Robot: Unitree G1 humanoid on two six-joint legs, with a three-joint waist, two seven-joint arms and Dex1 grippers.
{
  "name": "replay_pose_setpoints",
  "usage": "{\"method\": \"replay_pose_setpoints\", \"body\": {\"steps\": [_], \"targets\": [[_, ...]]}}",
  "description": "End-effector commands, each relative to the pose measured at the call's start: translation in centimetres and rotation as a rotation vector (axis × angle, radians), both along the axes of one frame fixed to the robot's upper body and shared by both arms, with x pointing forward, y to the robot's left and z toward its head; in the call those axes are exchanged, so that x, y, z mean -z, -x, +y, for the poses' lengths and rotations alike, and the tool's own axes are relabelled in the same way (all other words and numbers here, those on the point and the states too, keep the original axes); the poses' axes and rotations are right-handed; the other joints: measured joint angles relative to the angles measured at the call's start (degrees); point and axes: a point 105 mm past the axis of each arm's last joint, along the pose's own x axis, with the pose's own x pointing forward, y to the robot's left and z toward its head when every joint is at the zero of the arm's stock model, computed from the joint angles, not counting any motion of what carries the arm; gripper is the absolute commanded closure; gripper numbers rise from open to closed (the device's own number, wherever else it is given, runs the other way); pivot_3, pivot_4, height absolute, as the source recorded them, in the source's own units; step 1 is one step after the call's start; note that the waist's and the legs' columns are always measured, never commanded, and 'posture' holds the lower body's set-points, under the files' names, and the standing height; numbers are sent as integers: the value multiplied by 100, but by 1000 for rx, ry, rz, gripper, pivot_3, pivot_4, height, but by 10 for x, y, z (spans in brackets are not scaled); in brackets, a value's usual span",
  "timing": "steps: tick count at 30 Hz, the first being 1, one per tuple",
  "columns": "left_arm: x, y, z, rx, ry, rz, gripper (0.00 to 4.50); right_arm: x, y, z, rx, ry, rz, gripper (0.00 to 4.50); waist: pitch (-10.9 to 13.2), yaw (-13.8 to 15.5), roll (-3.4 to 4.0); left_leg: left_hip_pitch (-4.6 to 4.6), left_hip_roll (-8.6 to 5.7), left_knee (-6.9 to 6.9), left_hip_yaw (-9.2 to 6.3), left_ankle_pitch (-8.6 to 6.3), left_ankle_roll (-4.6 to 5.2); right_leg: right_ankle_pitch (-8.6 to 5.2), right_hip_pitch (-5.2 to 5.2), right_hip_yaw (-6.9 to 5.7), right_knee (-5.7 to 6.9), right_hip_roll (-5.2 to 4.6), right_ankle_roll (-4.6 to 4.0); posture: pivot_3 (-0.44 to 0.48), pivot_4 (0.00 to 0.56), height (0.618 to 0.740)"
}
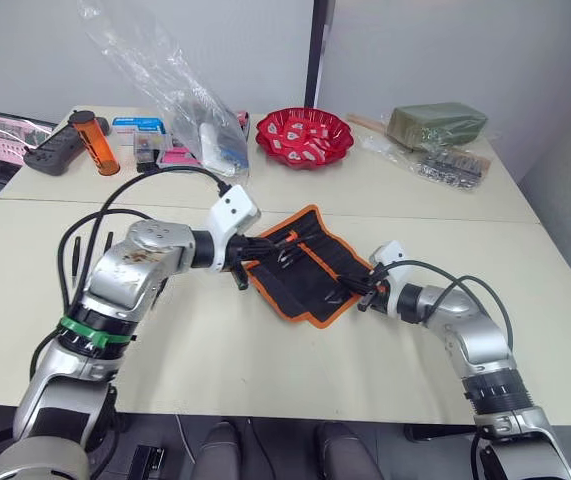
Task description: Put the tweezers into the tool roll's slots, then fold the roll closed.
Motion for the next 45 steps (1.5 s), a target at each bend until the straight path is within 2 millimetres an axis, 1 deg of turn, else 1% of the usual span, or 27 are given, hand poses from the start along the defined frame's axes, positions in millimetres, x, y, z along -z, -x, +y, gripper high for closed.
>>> {"method": "replay_pose_setpoints", "body": {"steps": [1,5,9,11,17,22,26,29,34,37,41,45], "targets": [[-1,-6,-6,-24,-50,-22,4500,14,4,-2,16,11,43,4466,0,6,0,1,0,2,0,0,0,0,1,0,0,0,1,0,150,729],[9,-9,-13,-38,-84,10,4500,22,7,-4,31,15,67,4466,0,22,0,4,0,7,-1,0,1,1,9,0,-1,0,2,0,150,729],[15,-12,-15,-38,-104,22,4500,22,7,-9,54,7,71,4466,0,23,0,3,0,11,-2,-1,1,1,10,-1,0,0,3,0,150,729],[18,-11,-16,-25,-116,24,4500,22,7,-10,54,9,72,4466,0,23,0,3,-1,13,-2,-1,1,2,11,-1,-1,0,4,0,150,729],[26,-12,-7,-72,-129,55,4500,23,8,-10,46,14,82,4466,-1,23,0,3,0,20,-3,-2,3,2,16,-1,-1,0,6,0,150,729],[36,-10,-9,-84,-138,77,4500,26,9,-10,37,23,90,4466,0,29,0,3,-1,23,-4,-3,5,2,19,-3,-1,0,6,0,150,729],[38,-11,-12,-86,-138,81,4500,25,6,-9,31,27,88,4466,0,27,0,8,-1,29,-5,-4,5,3,28,-3,-1,0,8,0,150,729],[40,-16,-12,-106,-149,72,4500,24,5,-8,29,27,88,4466,0,24,0,20,-1,30,-5,-4,6,3,41,-3,-2,0,9,0,150,729],[41,-22,-22,-116,-136,69,4500,28,8,-6,18,32,100,4466,0,32,0,40,-2,33,-7,-6,7,2,69,-5,-8,0,12,0,150,729],[45,-27,-26,-139,-171,37,4500,32,11,-6,12,43,115,4466,-1,34,-1,48,-3,33,-7,-6,7,1,77,-5,-9,0,13,0,150,729],[42,-30,-37,-164,-144,32,4500,33,14,-7,6,43,122,4466,-1,32,-1,49,-3,34,-7,-6,7,1,79,-4,-9,0,14,0,150,729],[44,-33,-43,-165,-145,9,4500,34,15,-7,3,45,126,4466,-1,26,-1,49,-3,34,-8,-6,7,1,79,-4,-10,-1,14,0,150,729]]}}
